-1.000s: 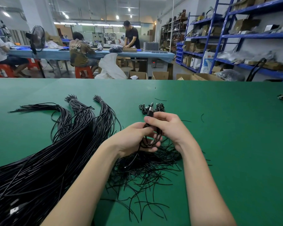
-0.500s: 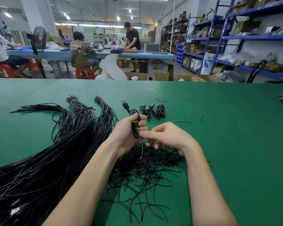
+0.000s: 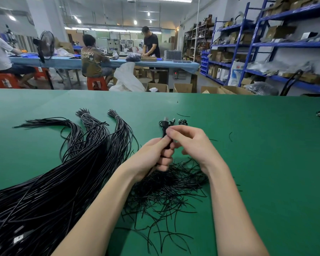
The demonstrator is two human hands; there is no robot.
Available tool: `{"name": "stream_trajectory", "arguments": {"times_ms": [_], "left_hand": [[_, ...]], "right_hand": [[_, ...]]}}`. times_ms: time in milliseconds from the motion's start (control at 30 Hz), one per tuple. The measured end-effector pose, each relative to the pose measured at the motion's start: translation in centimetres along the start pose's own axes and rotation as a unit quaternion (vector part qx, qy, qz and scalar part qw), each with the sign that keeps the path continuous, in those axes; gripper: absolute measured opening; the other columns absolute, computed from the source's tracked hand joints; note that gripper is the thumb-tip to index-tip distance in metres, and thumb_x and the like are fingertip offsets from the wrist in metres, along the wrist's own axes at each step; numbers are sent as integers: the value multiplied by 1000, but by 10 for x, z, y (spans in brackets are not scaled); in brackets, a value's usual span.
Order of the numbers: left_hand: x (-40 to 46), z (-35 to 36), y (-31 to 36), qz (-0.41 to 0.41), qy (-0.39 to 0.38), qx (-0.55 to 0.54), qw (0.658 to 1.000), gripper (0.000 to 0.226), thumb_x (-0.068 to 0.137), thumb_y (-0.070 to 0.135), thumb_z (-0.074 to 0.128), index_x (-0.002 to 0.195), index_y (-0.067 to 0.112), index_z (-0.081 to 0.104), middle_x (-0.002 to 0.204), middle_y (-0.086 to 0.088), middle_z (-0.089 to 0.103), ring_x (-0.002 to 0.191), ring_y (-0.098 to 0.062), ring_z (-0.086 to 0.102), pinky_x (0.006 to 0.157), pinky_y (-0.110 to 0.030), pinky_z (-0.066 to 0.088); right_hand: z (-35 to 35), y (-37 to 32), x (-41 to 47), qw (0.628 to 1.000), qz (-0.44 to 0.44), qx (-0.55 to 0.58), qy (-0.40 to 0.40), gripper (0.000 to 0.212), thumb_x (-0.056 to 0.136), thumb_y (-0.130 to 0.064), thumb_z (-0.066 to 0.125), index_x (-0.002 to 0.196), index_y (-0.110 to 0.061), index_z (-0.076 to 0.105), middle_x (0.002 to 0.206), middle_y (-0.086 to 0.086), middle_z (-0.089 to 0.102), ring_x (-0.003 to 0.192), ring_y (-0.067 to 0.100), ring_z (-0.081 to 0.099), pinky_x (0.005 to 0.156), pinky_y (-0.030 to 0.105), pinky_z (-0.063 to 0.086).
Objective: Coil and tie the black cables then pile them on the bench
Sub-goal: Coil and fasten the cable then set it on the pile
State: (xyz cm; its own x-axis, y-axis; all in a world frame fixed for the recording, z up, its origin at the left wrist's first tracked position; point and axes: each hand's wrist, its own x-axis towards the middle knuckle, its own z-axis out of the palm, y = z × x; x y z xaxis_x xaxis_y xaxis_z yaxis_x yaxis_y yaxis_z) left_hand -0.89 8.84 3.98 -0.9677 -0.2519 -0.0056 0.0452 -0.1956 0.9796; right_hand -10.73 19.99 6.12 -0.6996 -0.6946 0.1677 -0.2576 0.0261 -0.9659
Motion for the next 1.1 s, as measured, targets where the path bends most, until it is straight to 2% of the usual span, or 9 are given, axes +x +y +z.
{"name": "stream_trajectory", "arguments": {"times_ms": [133,267,333,533,667,800,933,1000,1100], "left_hand": [[5,1,-1,35,75,-95,992,32,109,35,39,83,18,47,57,10,26,46,-8,25,41,-18,31],[9,-2,3,95,163,-192,963,33,110,32,35,83,15,45,58,7,30,47,-9,31,44,-19,35],[10,0,3,111,188,-202,955,32,110,31,35,84,14,44,58,6,30,47,-10,32,44,-21,36],[10,0,0,105,173,-185,962,29,109,32,39,91,12,49,60,6,40,50,-9,36,46,-20,38],[12,-3,-2,110,165,-117,973,28,109,28,38,95,10,52,61,8,42,52,-8,37,49,-20,38],[11,-3,-5,87,175,4,981,29,110,27,35,86,16,47,51,13,39,43,-4,34,40,-16,33],[6,-4,-4,53,128,87,987,32,110,32,35,83,19,44,55,12,38,41,-4,30,38,-16,27],[4,0,-2,45,77,110,990,36,110,36,33,80,19,40,56,11,35,42,-5,24,39,-17,22],[0,5,0,35,33,179,983,37,110,33,32,78,16,38,53,13,34,43,-8,21,39,-19,21]], "right_hand": [[1,2,-2,997,82,-1,-14,31,92,-42,73,107,-14,71,85,-7,75,64,5,65,49,16,47],[-5,2,-9,956,135,-119,-231,31,89,-44,75,92,-13,78,89,1,80,61,4,63,49,13,43],[3,3,-12,940,137,-126,-285,26,90,-39,76,90,-13,79,89,0,80,62,4,65,50,12,43],[17,6,-8,969,102,-58,-219,25,97,-16,68,75,-8,75,74,5,76,49,3,57,44,13,40],[20,8,-8,970,106,-71,-209,27,96,-20,69,72,-8,75,73,4,76,47,4,54,44,14,40],[9,2,-10,951,132,-154,-233,28,94,-32,71,77,-11,77,73,2,77,50,3,59,47,12,42],[-10,-4,-5,990,52,-112,-62,23,88,-41,76,99,-21,76,88,-7,78,61,2,66,53,18,49],[-8,-4,-3,999,-2,-44,-27,23,89,-40,76,106,-26,75,90,-12,77,65,1,66,54,20,49],[5,0,1,996,-43,-78,24,25,87,-48,76,73,-27,75,65,-11,70,55,0,55,58,22,43]]}}
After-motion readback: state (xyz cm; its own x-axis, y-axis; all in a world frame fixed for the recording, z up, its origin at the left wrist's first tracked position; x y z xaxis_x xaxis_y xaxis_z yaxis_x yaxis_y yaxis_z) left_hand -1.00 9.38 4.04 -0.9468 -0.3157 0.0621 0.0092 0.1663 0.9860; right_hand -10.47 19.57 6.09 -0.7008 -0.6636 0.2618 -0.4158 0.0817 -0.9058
